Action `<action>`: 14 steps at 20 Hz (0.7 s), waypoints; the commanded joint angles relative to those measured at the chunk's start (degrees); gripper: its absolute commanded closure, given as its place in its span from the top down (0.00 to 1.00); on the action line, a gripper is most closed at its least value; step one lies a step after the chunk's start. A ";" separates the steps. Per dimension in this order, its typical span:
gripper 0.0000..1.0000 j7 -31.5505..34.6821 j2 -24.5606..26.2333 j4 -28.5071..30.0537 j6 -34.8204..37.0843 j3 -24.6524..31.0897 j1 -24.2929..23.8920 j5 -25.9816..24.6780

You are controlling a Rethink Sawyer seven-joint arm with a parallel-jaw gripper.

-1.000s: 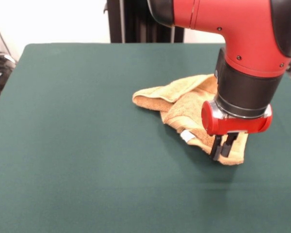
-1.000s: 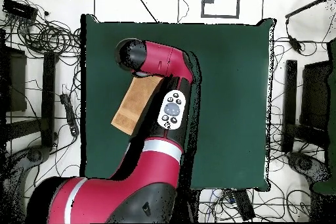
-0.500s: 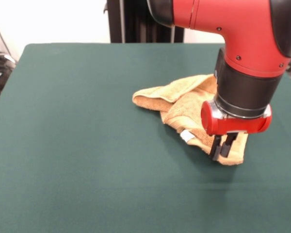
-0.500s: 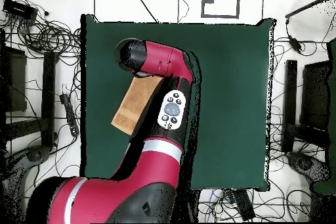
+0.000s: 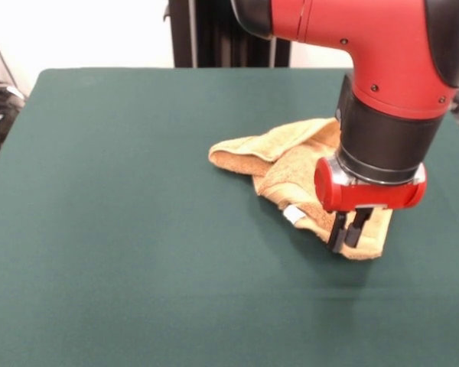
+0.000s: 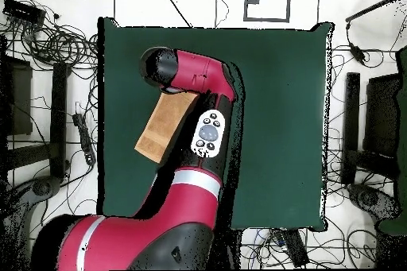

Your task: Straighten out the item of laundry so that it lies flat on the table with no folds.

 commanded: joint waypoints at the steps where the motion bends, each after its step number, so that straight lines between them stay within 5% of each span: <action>1: 0.00 14.45 -0.66 7.40 -1.29 6.42 -0.36 1.24; 14: 0.00 13.39 -0.73 4.57 2.93 5.83 -0.81 0.80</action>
